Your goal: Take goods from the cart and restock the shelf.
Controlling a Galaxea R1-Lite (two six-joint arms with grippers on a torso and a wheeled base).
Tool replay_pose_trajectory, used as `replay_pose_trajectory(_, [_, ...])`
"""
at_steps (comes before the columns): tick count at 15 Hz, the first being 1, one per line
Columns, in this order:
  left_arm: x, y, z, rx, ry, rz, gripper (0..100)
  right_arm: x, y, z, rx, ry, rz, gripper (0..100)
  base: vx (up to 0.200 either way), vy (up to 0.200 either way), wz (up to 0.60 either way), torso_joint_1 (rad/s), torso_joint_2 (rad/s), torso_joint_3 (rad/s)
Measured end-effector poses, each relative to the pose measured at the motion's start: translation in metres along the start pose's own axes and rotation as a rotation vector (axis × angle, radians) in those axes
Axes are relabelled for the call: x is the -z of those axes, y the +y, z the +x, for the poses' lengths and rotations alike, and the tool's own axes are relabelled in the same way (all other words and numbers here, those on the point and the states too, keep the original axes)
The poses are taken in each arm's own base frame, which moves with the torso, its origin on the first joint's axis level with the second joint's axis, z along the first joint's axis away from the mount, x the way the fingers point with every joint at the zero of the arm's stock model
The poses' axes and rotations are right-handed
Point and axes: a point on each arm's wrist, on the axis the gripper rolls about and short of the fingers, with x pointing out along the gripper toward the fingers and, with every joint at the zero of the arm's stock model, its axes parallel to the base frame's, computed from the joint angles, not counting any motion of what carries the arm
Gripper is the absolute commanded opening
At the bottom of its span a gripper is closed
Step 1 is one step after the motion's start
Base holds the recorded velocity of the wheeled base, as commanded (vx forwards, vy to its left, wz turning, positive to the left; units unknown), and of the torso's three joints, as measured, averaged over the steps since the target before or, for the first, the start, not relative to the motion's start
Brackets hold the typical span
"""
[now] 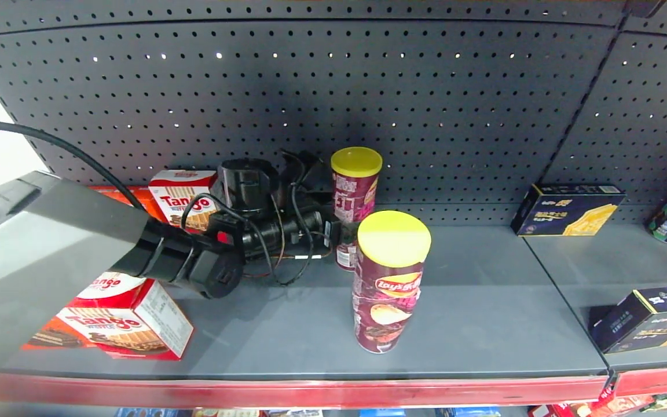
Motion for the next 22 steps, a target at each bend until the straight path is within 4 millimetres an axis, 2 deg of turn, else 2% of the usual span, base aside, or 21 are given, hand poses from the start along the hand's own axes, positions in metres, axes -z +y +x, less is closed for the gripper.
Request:
replay_pose_trajectory(3, [-0.017, -0.002, -0.013, -0.005, 0.014, 0.031, 100, 0.000, 0.000, 0.000, 0.001, 0.000, 0.000, 100, 0.000, 0.000, 0.00, 0.000, 0.00, 0.000])
replay_pose_trajectory(5, [-0.022, -0.006, -0.022, -0.003, 0.038, 0.038, 100, 0.000, 0.000, 0.000, 0.001, 0.000, 0.000, 100, 0.000, 0.000, 0.00, 0.000, 0.00, 0.000])
replay_pose_trajectory(7, [-0.017, -0.010, -0.031, -0.013, 0.103, 0.079, 100, 0.000, 0.000, 0.000, 0.001, 0.000, 0.001, 100, 0.000, 0.000, 0.00, 0.000, 0.00, 0.000])
replay_pose_trajectory(10, [-0.011, -0.010, -0.045, -0.116, 0.222, 0.126, 100, 0.000, 0.000, 0.000, 0.001, 0.001, 0.001, 100, 0.000, 0.000, 0.00, 0.000, 0.00, 0.000])
replay_pose_trajectory(16, [-0.028, -0.019, -0.041, -0.133, 0.174, 0.147, 100, 0.000, 0.000, 0.000, 0.001, 0.001, 0.001, 100, 0.000, 0.000, 0.00, 0.000, 0.00, 0.000])
replay_pose_trajectory(22, [-0.035, -0.006, -0.045, -0.218, 0.165, 0.152, 100, 0.000, 0.000, 0.000, 0.001, 0.001, 0.001, 100, 0.000, 0.000, 0.00, 0.000, 0.00, 0.000])
